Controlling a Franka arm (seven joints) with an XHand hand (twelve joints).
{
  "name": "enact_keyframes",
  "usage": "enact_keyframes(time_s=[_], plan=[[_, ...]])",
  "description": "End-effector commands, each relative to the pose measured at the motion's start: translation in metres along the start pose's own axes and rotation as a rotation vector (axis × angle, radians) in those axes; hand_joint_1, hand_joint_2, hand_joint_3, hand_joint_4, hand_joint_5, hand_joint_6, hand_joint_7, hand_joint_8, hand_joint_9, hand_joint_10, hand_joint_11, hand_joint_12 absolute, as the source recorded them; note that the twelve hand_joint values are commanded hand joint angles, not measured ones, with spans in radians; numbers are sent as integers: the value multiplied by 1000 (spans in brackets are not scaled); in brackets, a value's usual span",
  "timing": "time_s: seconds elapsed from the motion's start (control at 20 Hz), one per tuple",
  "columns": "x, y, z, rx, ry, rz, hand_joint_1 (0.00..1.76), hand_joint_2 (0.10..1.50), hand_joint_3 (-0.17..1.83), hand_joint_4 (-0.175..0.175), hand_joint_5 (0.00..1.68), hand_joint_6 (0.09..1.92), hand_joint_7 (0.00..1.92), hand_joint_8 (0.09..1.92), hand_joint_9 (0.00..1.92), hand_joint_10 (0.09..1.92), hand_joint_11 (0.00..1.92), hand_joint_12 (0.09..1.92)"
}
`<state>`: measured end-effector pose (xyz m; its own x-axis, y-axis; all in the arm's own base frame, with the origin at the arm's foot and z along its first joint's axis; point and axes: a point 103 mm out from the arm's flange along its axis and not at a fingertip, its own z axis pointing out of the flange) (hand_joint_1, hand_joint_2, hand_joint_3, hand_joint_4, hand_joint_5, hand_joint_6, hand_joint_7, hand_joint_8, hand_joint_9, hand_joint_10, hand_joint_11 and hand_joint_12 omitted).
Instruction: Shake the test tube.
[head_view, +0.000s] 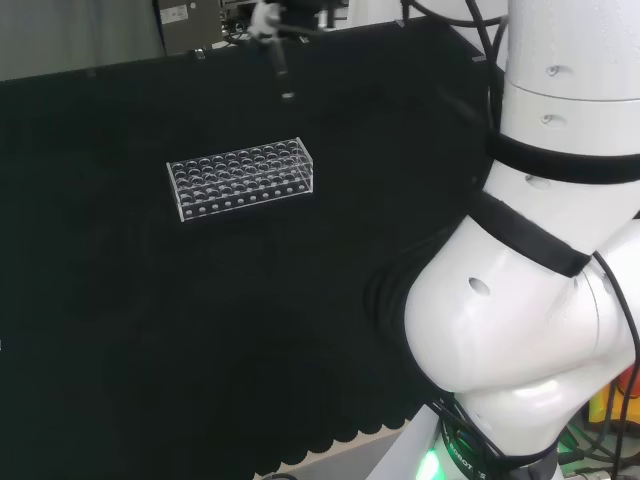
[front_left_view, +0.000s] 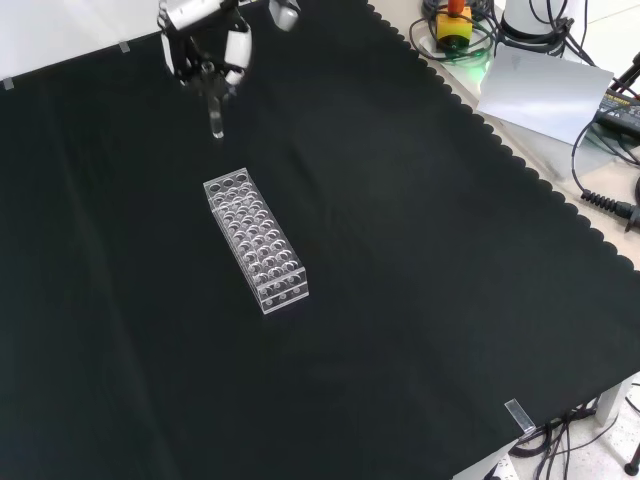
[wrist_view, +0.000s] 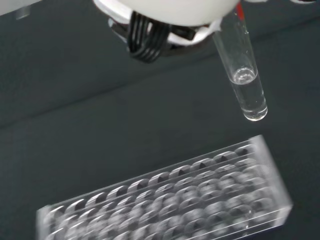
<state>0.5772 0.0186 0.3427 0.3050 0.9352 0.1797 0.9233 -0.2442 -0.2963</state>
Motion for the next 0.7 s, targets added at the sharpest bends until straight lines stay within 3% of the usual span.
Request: enact_keyframes(time_s=[0.05,0.3,0.7], plan=[[-54,7,-24,-56,-23,108,1219,684,604,-175,1289,607,1662,604,1533,603,1074,1080],[-39,7,-23,-53,-12,89,1219,683,604,-175,1289,607,1662,604,1533,603,1074,1080],[45,1,4,2,9,-62,1219,683,604,-175,1289,606,1663,603,1533,603,1074,1081]])
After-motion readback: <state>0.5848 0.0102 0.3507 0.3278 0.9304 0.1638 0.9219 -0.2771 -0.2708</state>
